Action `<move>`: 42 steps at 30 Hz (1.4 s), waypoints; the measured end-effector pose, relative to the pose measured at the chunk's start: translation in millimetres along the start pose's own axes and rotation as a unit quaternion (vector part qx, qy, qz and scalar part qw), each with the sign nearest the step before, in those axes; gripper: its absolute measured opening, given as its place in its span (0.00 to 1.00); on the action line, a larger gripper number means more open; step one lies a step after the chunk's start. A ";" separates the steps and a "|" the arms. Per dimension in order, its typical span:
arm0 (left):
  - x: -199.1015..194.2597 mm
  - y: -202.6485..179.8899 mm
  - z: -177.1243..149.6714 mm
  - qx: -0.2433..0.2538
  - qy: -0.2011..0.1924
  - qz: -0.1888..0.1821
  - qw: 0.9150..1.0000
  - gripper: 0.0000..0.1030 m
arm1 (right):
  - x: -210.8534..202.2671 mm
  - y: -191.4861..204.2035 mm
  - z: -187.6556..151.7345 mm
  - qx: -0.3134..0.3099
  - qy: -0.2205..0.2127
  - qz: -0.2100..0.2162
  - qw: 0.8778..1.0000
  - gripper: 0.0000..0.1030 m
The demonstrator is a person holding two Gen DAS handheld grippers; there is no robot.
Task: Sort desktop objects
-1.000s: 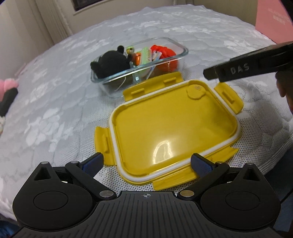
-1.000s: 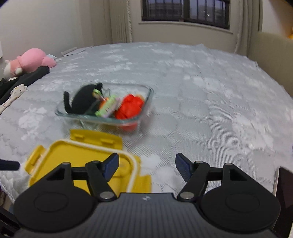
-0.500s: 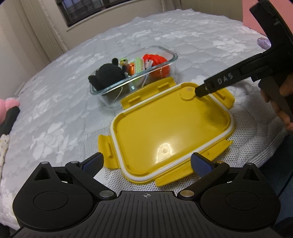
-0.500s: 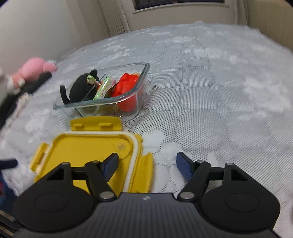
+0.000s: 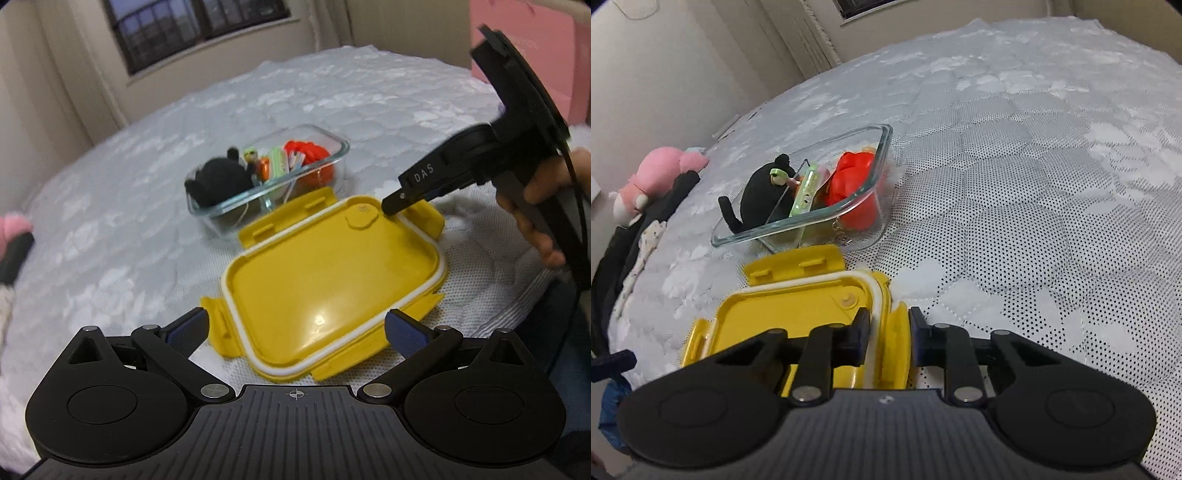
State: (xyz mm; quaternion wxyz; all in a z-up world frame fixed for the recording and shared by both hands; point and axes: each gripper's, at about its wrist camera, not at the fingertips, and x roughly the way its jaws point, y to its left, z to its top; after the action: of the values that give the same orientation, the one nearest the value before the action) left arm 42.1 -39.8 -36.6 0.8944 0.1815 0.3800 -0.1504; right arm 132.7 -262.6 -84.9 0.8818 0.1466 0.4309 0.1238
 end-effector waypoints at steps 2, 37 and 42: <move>3.7 3.5 1.8 -0.019 0.011 0.002 1.000 1.00 | -1.0 6.7 -1.9 -0.016 -0.005 -0.013 1.000 0.23; 42.7 17.5 8.7 -0.057 0.043 -0.023 0.997 1.00 | -19.5 29.1 44.8 -0.051 -0.096 -0.056 0.992 0.19; 44.1 31.0 6.2 -0.080 0.041 -0.036 0.995 1.00 | 17.3 50.5 79.7 -0.039 -0.049 -0.046 0.997 0.35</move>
State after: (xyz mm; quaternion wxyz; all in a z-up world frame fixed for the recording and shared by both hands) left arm 87.9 -20.7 -58.4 0.8837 0.1016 0.4335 -0.1443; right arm 201.9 -222.0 -32.3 0.9117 0.0975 0.3882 0.0925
